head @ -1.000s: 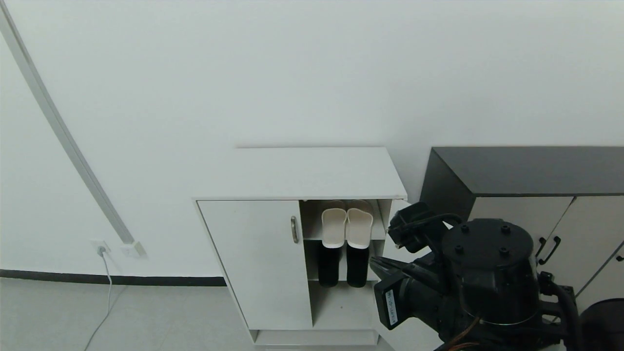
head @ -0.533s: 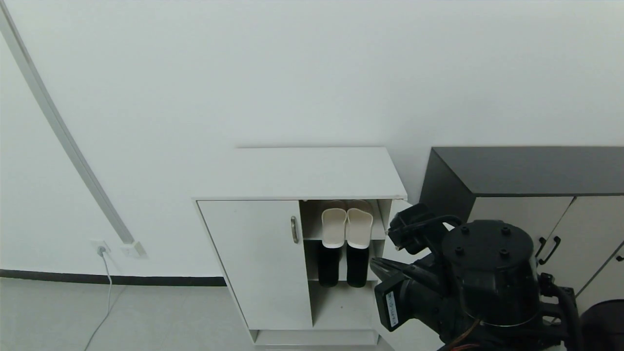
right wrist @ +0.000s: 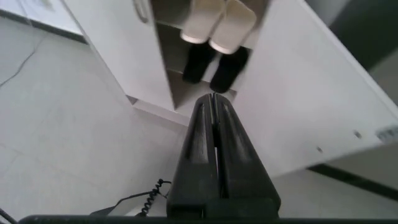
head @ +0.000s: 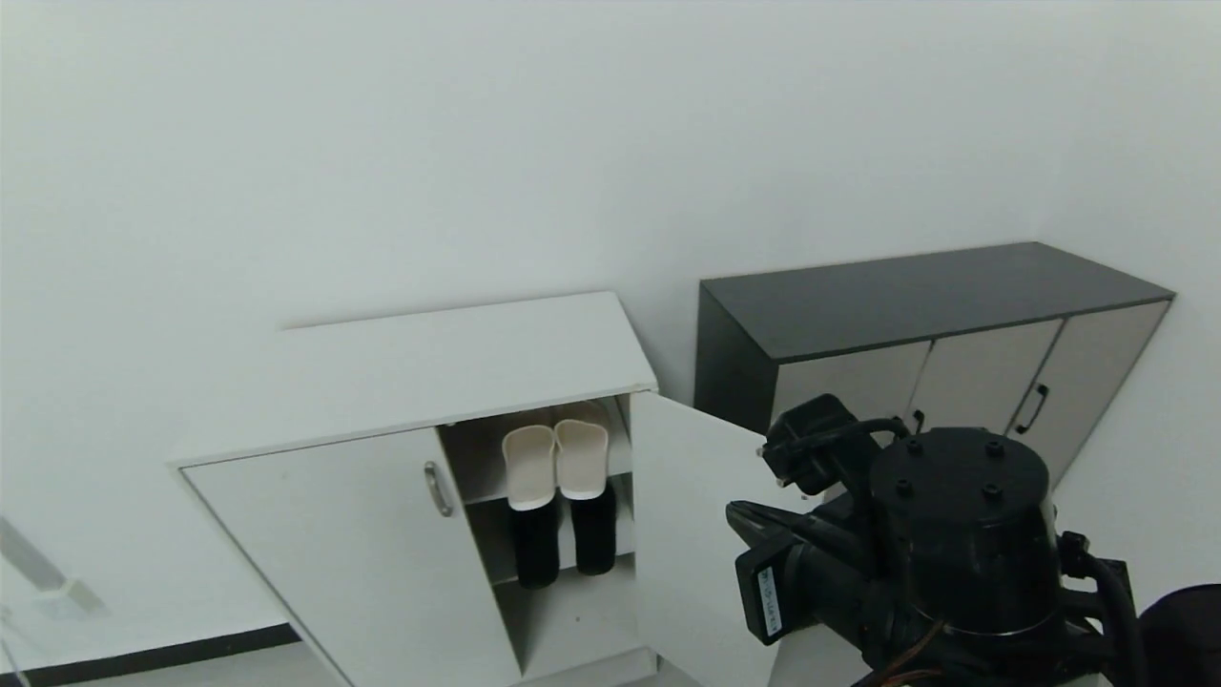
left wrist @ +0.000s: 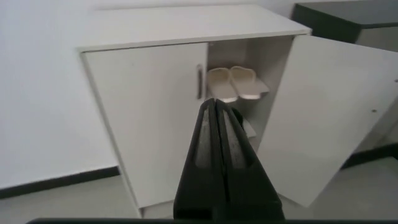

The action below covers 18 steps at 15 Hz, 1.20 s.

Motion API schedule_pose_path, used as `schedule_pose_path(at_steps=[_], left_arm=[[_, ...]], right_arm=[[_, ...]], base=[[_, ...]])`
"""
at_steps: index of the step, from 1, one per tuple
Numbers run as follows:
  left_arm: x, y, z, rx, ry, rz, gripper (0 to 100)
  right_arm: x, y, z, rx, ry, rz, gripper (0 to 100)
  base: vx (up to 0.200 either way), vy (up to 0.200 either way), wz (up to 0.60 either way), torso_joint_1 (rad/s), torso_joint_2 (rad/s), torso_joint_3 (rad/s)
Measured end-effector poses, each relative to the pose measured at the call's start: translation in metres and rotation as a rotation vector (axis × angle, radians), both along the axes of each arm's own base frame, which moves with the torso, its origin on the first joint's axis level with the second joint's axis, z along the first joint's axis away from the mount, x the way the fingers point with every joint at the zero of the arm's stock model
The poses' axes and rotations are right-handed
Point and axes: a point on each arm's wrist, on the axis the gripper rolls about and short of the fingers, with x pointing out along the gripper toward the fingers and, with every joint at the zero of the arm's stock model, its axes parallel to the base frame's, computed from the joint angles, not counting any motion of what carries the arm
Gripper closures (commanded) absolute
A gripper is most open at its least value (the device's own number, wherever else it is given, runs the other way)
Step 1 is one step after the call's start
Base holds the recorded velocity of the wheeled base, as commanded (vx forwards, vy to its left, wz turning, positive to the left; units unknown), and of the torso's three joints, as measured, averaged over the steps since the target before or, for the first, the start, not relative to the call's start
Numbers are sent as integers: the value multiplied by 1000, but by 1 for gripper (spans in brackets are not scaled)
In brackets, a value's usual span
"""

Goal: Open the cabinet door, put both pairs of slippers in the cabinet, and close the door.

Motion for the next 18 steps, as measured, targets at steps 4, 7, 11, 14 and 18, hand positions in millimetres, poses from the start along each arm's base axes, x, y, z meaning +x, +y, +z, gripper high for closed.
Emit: schedule_pose_path(at_steps=[4,7,11,14,18], left_arm=[[0,0,0,0,-1,0,100],[0,0,0,1,-1,-1,100],[0,0,0,0,-1,-2,100],[0,0,0,1,0,-1,100],[0,0,0,2,0,-4,100]], right_arm=[[3,-2,0,2,-1,-13,100],[4,-2,-1,-2,1,-15,100],[4,-2,-1,-4,1,-13,100],[8,-4,-1,-16,-4,-27,100],[50,-15,11,18,-26,-125,100]], base=[[0,0,0,0,0,0],[-133,0,0,0,2,0],[-200,0,0,-3,2,4],[-67,0,0,-1,2,1],[0,0,0,0,0,0]])
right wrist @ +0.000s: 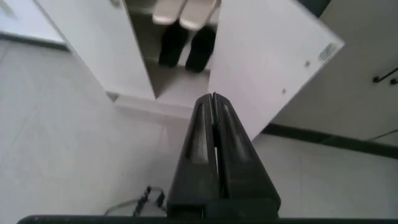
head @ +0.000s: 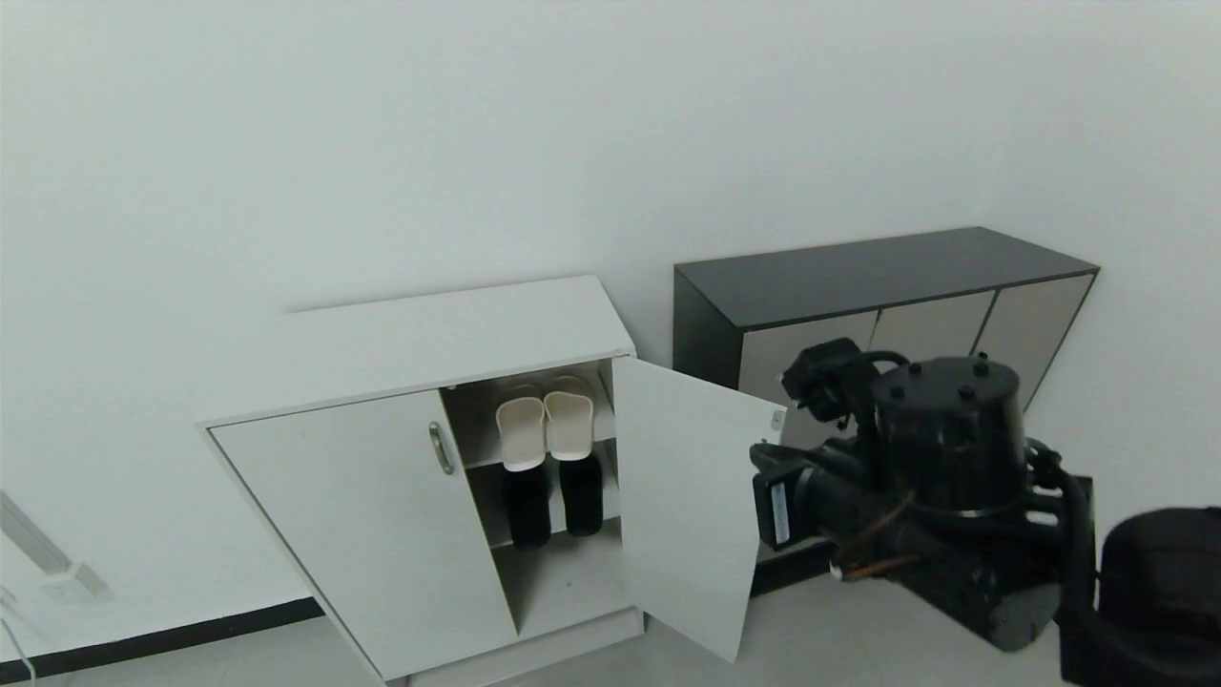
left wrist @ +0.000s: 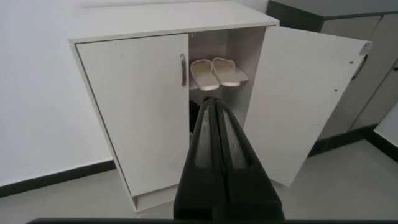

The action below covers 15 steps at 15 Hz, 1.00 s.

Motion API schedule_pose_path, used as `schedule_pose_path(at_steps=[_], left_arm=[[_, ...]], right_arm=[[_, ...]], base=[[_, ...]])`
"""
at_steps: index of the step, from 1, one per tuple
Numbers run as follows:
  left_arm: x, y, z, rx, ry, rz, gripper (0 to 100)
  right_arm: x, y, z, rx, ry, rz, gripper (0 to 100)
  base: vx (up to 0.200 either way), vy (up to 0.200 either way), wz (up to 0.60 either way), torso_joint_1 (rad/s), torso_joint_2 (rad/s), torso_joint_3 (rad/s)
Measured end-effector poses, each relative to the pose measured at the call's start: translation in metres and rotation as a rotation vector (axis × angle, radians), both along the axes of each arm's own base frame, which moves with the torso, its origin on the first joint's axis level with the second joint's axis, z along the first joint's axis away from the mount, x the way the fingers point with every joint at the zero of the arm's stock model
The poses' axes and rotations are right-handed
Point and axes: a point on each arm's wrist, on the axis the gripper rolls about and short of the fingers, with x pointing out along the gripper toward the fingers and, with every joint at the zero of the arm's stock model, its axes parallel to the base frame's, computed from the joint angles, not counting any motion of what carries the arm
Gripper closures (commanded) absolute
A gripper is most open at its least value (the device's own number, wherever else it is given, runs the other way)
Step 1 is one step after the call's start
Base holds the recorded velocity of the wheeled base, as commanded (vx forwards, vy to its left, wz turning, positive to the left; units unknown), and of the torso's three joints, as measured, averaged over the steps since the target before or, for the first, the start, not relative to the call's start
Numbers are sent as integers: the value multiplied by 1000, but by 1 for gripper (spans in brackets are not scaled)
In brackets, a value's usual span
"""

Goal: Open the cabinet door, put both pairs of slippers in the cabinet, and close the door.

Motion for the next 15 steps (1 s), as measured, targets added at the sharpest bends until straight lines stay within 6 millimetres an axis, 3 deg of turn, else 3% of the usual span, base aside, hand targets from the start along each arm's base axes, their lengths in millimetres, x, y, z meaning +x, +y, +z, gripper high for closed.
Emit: schedule_pose_path(at_steps=[3,6,15], left_arm=[[0,0,0,0,0,0,100],[0,0,0,0,0,-1,100],[0,0,0,0,0,1,100]], right_arm=[[57,-12,12,25,7,-87,100],[105,-21,10,38,20,-137,100],[175,-32,-24,43,63,-182,100]], base=[[0,0,0,0,0,0],[0,0,0,0,0,0],[0,0,0,0,0,0]])
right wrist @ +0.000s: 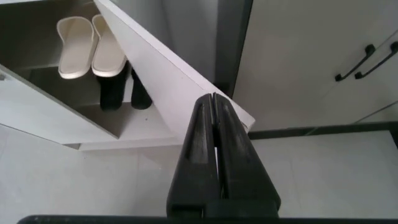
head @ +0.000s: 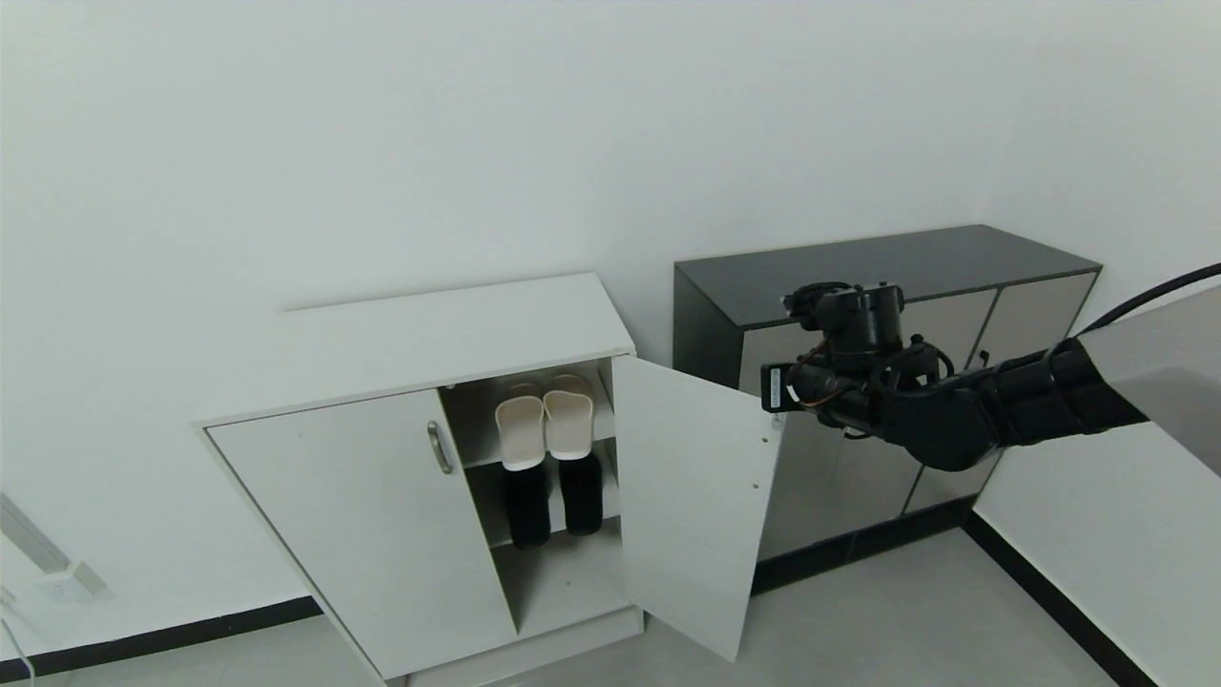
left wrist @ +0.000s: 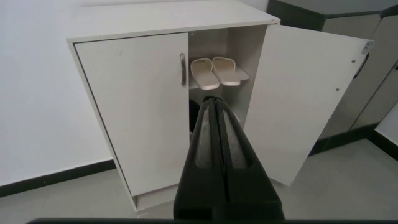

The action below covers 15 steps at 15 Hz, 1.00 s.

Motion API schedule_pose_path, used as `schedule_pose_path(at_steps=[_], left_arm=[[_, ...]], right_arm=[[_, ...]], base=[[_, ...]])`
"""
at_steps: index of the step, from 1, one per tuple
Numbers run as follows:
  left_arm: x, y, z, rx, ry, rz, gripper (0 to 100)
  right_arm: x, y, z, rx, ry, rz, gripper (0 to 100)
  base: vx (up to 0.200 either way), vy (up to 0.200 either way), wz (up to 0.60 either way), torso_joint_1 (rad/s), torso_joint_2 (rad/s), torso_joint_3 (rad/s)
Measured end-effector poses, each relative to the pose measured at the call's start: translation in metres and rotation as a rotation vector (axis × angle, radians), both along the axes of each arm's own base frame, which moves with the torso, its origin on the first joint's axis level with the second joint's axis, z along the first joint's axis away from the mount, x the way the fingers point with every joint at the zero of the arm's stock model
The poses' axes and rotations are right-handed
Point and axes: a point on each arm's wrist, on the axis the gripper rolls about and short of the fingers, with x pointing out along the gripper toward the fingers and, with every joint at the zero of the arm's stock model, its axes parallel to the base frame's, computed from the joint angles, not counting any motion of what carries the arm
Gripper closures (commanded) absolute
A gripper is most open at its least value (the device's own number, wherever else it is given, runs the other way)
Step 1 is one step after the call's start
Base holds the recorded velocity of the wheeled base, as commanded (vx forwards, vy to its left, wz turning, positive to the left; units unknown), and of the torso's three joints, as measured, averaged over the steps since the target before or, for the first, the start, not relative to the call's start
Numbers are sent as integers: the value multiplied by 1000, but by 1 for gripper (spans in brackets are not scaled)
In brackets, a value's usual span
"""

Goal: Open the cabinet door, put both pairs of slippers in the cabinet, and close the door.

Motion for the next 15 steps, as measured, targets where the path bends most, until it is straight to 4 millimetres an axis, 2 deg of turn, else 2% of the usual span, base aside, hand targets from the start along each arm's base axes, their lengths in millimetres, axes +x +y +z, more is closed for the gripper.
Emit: schedule_pose_path(at_steps=[6,15], left_arm=[[0,0,0,0,0,-1,100],[0,0,0,0,0,-1,100]], right_arm=[[21,-8,-24,-10,35,-28,100],[40,-9,-38,-5,38,-49,100]], base=[[0,0,0,0,0,0],[0,0,0,0,0,0]])
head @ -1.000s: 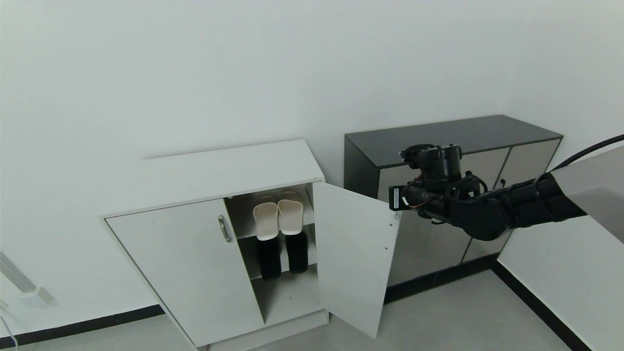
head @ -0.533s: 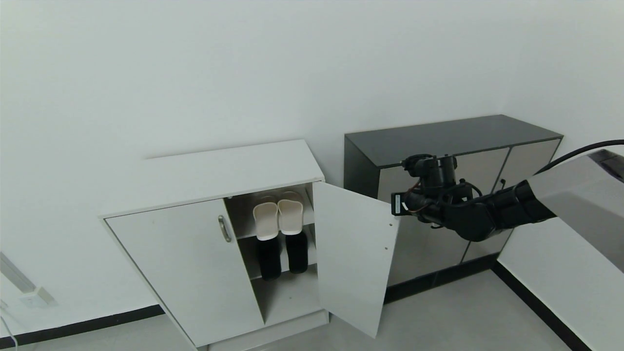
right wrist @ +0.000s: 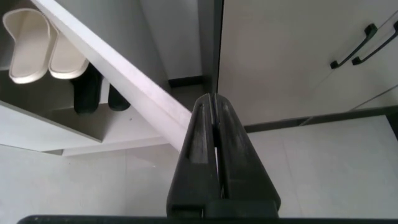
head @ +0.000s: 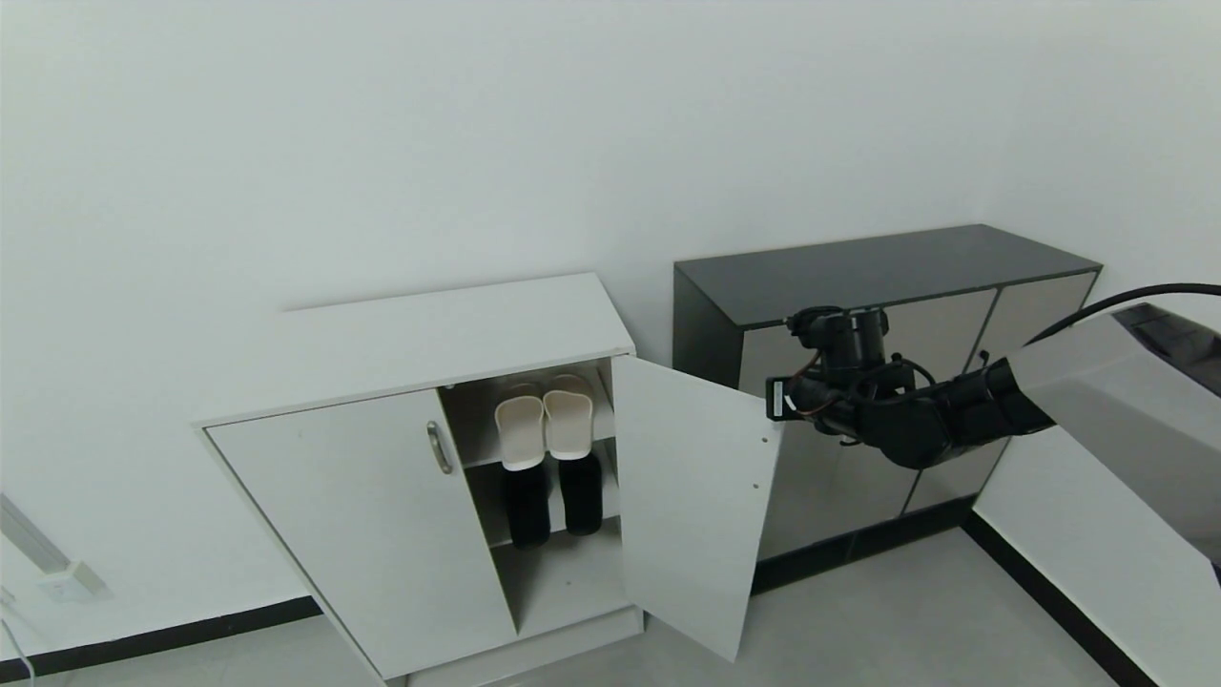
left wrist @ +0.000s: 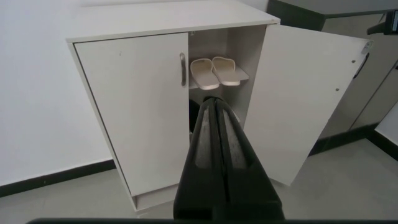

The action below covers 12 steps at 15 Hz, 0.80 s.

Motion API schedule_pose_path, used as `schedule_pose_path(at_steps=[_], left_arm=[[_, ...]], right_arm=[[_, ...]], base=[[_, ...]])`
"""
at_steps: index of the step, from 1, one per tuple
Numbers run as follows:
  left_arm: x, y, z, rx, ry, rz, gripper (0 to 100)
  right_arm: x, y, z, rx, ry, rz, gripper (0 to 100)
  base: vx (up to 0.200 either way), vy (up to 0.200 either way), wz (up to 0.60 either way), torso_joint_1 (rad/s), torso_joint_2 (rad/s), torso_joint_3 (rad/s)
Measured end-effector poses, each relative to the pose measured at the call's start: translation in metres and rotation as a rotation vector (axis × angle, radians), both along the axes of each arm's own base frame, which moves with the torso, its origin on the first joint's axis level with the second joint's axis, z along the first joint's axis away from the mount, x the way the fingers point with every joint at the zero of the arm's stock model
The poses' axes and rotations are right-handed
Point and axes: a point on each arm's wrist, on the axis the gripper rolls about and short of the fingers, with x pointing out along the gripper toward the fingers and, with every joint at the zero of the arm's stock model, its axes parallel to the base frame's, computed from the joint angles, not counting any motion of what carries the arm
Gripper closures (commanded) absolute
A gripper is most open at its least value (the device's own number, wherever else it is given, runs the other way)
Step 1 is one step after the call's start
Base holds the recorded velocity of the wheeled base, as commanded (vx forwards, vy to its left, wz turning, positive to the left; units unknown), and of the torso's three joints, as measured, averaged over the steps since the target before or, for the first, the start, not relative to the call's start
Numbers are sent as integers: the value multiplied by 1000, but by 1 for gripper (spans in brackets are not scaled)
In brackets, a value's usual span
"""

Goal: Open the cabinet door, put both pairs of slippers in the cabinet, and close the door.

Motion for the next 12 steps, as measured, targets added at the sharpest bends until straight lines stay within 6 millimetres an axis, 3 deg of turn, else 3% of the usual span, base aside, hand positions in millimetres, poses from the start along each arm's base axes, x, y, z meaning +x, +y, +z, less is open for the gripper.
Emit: schedule_pose_path(at_steps=[8,12], left_arm=[[0,0,0,0,0,0,100],[0,0,0,0,0,0,100]], right_arm=[[6,3,-12,-3,18,0,100],[-11,15,-8,5,34,32,100]], base=[[0,0,0,0,0,0],[0,0,0,0,0,0]])
